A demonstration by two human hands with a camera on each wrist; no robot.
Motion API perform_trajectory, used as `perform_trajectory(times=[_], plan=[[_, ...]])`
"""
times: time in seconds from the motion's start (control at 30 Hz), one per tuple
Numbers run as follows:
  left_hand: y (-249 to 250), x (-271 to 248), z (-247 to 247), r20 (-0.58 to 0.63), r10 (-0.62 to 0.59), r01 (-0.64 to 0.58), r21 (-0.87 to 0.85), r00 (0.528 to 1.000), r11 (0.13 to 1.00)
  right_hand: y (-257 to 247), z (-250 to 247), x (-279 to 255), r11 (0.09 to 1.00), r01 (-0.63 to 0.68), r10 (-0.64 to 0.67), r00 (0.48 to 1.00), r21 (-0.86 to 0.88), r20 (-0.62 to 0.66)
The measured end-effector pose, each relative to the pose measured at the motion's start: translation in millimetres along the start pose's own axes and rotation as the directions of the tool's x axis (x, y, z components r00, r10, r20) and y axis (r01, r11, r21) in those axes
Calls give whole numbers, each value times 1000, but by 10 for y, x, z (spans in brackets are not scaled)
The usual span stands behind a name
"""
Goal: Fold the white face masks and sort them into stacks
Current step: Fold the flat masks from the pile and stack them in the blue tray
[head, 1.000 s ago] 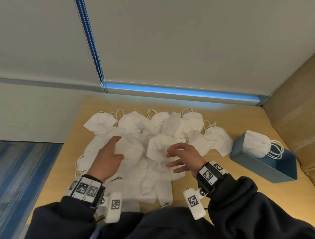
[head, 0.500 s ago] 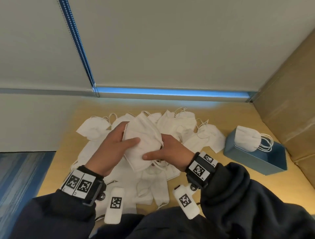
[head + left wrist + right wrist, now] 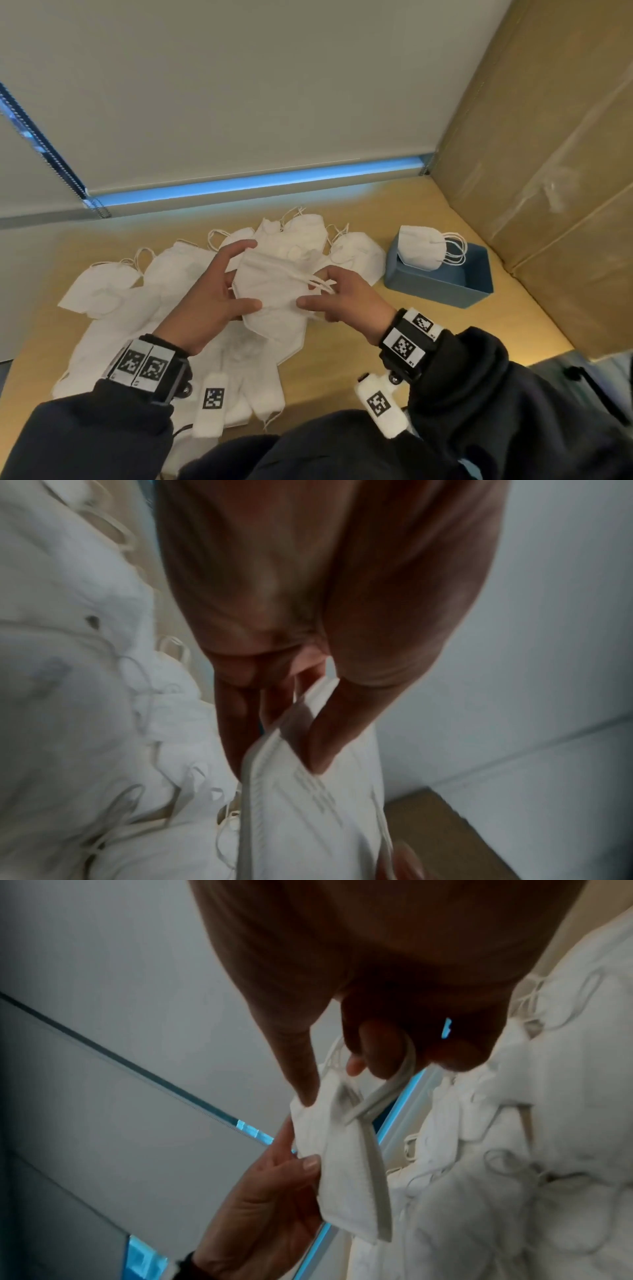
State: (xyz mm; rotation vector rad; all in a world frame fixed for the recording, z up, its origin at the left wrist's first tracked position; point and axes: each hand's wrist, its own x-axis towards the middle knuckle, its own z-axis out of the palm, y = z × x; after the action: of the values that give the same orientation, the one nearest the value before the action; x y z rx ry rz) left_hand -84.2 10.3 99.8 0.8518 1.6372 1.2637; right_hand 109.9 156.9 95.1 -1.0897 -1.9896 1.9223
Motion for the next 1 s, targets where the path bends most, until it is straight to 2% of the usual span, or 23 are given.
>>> perform_trajectory(times=[0.13,0.2,0.3,0.4,0.47,0.53,0.6,0.7,0.8,0.87,1.0], plan=[[273,270,403,162,76,-112,227,984,968,101,-496,18,995,73,-82,986,-61,-147],[375,421,605,207,118,-181,324,971,928,178,-769,13,991,65,-87,978,-120,-191],[471,680,917,228,198,-287,479,953,829,268,-1126,-21,984,45,-79,977,-171,-196],[514,949,1198,275,278,-391,609,920,690,320,-1503,-79,992,50,-74,975,-118,-209],[534,1150,1291,226,317,-386,644,921,660,341,-1855,-127,996,57,-73,953,-65,-294],[568,1350,1361,96,358,-340,604,929,721,338,-2249,-170,997,82,-76,908,-4,-412],[606,1542,1521,-20,382,-307,554,924,774,302,-2559,-181,990,136,-106,882,33,-458],[608,1814,1962,-33,427,-349,523,903,778,249,-2819,-100,987,151,-156,863,-51,-481],[510,2042,2390,89,444,-418,541,892,730,356,-3051,42,985,90,-155,833,-146,-532],[369,2172,2563,161,413,-423,590,896,688,513,-3185,126,967,-2,-146,816,-254,-559],[95,2346,2703,243,346,-411,694,906,591,841,-3269,243,896,-154,-118,822,-416,-557]])
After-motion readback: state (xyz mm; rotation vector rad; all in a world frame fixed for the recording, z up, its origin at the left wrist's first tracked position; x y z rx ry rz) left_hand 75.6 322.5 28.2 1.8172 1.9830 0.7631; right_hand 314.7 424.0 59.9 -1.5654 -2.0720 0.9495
